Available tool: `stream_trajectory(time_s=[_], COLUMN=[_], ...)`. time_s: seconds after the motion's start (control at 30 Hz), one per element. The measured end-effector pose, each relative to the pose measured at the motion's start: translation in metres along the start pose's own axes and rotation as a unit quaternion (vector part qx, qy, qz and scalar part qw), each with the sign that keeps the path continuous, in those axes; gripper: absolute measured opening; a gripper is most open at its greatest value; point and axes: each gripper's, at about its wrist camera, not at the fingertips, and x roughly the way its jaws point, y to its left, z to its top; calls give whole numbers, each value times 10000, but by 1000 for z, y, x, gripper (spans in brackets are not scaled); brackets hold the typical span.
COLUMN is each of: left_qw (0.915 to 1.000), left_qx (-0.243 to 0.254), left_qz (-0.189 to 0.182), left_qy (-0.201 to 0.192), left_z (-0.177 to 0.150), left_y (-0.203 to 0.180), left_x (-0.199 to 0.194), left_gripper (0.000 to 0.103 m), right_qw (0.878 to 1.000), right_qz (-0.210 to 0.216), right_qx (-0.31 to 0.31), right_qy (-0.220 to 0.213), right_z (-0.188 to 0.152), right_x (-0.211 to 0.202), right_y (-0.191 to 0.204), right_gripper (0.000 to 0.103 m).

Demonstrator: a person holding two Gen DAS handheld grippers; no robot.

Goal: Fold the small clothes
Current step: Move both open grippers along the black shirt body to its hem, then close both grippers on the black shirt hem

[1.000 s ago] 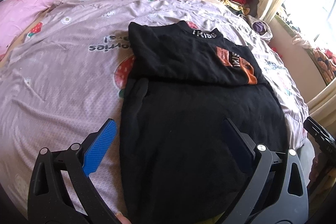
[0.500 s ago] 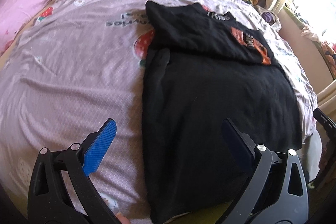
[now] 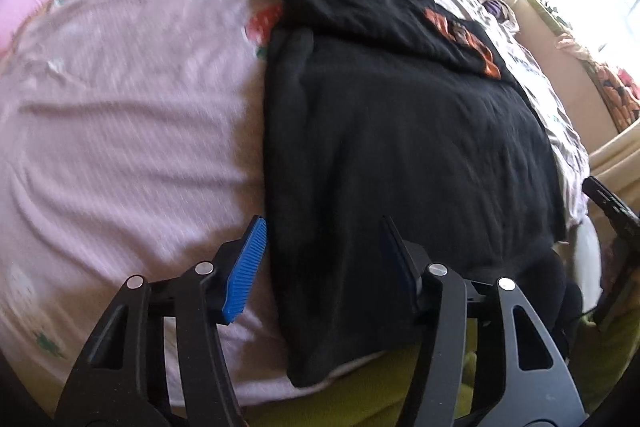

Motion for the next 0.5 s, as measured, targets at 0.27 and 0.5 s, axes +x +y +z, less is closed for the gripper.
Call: stream_trajectory(time_s=[0.27,0.5], left_qw=[9996,9984], left_qx=[-42,14], left_qz=[-57,-307], left_qy=[290,479], left_z=[-20,-32], left_y=[7,1], left_x=[5,9], left_gripper=[45,44], right_qw=[9995,9980], right_qz=[48,247], right_qx=[91,250], right_qy=[305,529], right_z=[-24,-41], right_x=[8,11], right_y=[-22,-38], right_gripper=[98,98])
